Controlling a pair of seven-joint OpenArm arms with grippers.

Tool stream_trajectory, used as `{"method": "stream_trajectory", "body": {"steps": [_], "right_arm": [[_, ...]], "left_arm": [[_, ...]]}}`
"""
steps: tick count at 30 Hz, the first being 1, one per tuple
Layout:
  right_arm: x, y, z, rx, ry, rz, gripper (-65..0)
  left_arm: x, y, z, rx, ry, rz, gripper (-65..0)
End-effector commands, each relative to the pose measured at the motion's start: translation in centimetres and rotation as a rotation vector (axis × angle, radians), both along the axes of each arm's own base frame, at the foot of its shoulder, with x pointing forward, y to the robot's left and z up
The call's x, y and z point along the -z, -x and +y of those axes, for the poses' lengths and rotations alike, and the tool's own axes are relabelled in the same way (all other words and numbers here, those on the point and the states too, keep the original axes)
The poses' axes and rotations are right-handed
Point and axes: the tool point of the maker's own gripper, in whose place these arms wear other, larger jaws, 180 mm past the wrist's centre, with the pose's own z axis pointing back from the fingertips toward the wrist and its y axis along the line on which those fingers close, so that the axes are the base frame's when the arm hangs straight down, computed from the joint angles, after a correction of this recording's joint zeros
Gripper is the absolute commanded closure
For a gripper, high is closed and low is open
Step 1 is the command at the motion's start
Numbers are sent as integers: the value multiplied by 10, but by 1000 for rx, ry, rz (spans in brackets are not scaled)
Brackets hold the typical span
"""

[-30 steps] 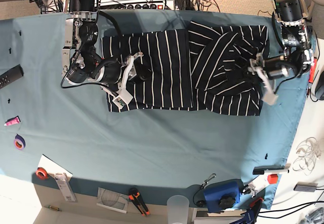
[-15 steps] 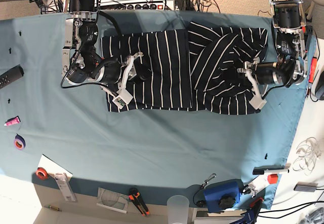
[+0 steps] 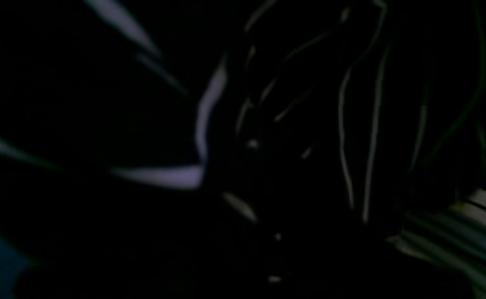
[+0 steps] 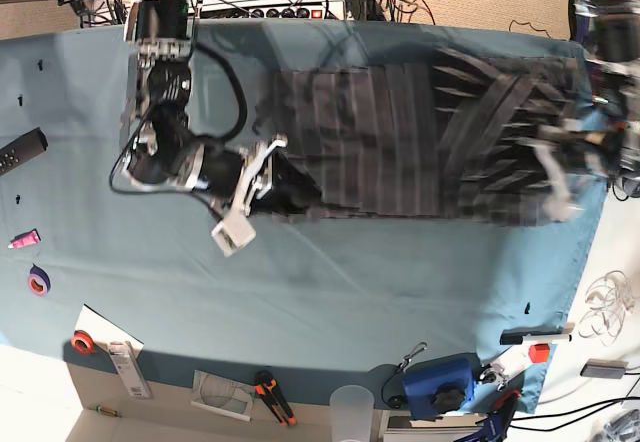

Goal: Layout the t-shirt on the table in an organized manner, then fold the t-shirt properly
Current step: 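Fold the collar end with the left gripper toward the right gripper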

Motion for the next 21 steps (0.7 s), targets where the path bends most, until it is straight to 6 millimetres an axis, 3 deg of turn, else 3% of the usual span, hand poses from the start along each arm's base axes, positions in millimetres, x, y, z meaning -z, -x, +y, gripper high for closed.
{"method": "stream_trajectory", "body": {"steps": [1,5,8,16,21], "right_arm": [[-19,-10,1,4,-22,-65,-180],[-19,-21,-10,44,31,-92,-180],[-20,-31,-28,115,50,-117,-180],[-32,-45,-79,284,31,-147,-180],[-33,-46,-90,317,28,-150,-180]], "left_arm": [[-21,-18,14,-7,-28,-61,0],[-37,-32,28,-20,-93,-96,0],[-46,-36,22,16,-130,-138,0],[-54,-12,3,122,-253,-212,0],[-58,-12,-12,93,-317,-286,0]]}}
